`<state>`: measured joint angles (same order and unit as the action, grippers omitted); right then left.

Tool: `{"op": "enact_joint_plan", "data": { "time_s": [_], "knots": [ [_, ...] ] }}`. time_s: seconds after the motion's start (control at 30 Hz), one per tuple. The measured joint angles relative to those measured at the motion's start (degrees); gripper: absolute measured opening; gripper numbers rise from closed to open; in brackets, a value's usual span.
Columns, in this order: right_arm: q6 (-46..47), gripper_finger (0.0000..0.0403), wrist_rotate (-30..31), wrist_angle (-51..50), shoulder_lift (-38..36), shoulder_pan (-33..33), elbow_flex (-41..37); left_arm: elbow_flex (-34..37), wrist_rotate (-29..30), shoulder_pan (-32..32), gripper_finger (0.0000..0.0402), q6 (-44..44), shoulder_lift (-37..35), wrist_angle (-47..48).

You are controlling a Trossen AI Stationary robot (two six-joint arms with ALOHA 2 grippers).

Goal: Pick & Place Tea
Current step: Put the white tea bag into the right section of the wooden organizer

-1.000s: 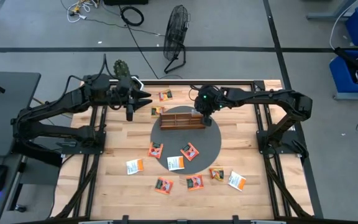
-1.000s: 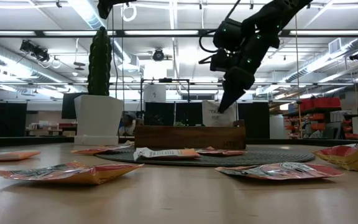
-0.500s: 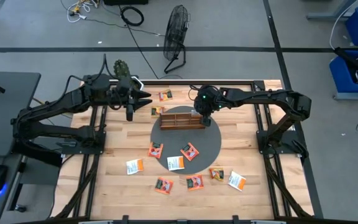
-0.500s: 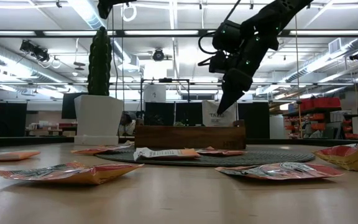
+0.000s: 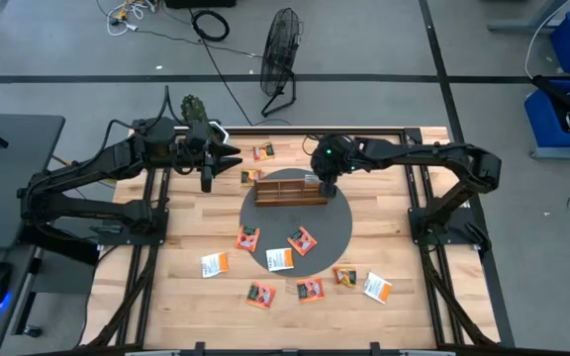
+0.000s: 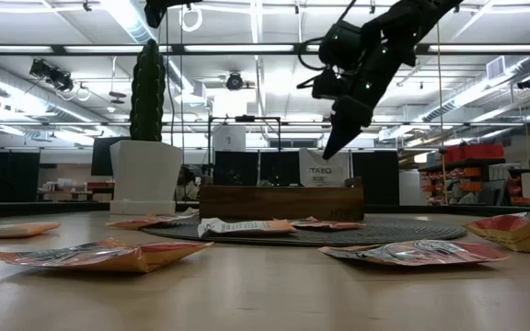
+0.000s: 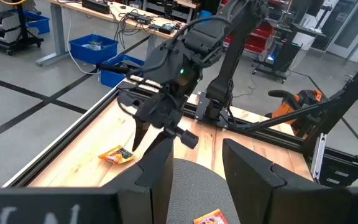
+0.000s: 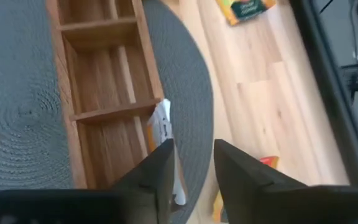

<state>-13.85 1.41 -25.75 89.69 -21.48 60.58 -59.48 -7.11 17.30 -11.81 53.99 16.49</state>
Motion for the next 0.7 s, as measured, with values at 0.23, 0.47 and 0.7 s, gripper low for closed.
{"op": "enact_joint_plan", "data": {
  "time_s": [0.23, 0.47, 0.7],
  "knots": [
    [3.10, 0.0144, -0.40, -2.05, -6.57, 2.54, 0.01, -0.04, -0.01, 0.00, 0.0142, -0.82, 0.01, 1.43],
    [14.86, 0.0130, -2.44, -8.92, -12.47, 8.35, 0.09, -0.07, 0.00, 0.00, 0.0142, -0.59, 1.57, 5.66],
    [24.92, 0.0088, -16.56, -21.43, -15.63, 15.13, 0.09, -0.07, -0.03, -0.17, 0.0142, -0.99, 4.25, 4.65]
  ]
}}
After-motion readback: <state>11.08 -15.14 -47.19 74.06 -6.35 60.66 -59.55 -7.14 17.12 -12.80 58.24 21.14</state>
